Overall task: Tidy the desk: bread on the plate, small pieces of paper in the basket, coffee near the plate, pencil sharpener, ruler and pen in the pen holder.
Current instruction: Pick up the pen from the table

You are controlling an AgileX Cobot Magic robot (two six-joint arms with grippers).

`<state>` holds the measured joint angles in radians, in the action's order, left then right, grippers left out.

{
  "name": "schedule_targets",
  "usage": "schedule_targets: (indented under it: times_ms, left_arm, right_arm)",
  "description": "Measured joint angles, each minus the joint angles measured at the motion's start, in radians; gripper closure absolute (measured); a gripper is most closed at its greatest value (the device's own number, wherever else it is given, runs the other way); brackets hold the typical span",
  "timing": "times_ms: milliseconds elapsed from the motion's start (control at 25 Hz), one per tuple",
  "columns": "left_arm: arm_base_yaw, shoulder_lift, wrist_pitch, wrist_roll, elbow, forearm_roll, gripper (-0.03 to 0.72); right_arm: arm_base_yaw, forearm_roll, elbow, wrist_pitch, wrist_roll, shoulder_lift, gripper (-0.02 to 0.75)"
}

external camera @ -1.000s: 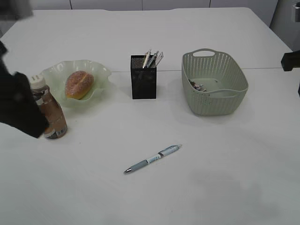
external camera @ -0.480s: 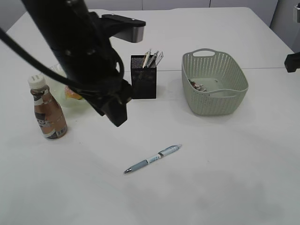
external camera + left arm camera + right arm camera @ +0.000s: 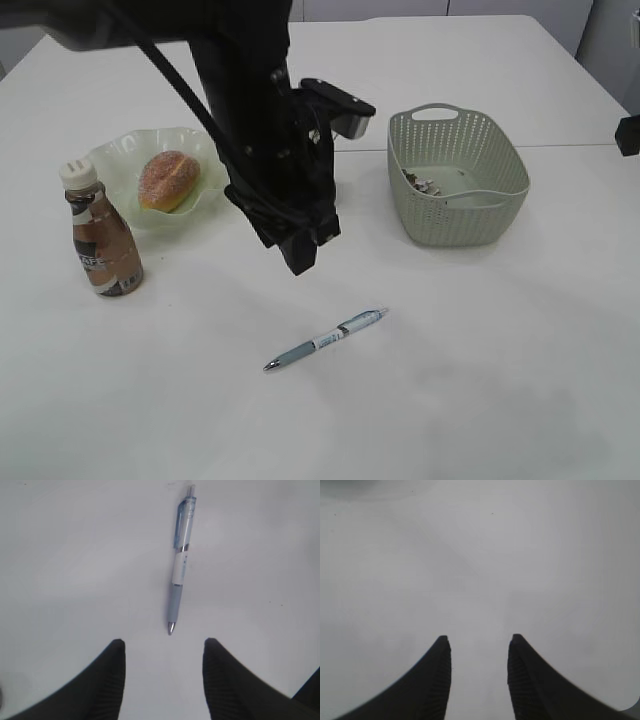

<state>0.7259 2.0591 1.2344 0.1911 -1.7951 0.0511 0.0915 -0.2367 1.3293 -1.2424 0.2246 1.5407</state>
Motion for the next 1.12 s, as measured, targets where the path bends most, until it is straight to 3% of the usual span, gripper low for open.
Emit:
schedule_targets:
  times_ms: [200, 600, 1120]
  left_arm:
    - [0.007, 0.09, -0.017, 0.051, -0.002, -0.002, 0.321]
    - [0.054, 0.185, -0.086, 0.062, -0.002, 0.002, 0.321]
    - [0.06, 0.239, -0.171, 0.064, -0.004, 0.002, 0.321]
  right_arm:
    - [0.0, -0.031, 0.0, 0.0, 0.0, 0.0, 0.427]
    - [0.0, -0.052, 0.0, 0.0, 0.0, 0.0, 0.427]
    - [0.0, -0.052, 0.0, 0.003, 0.0, 0.0, 0.427]
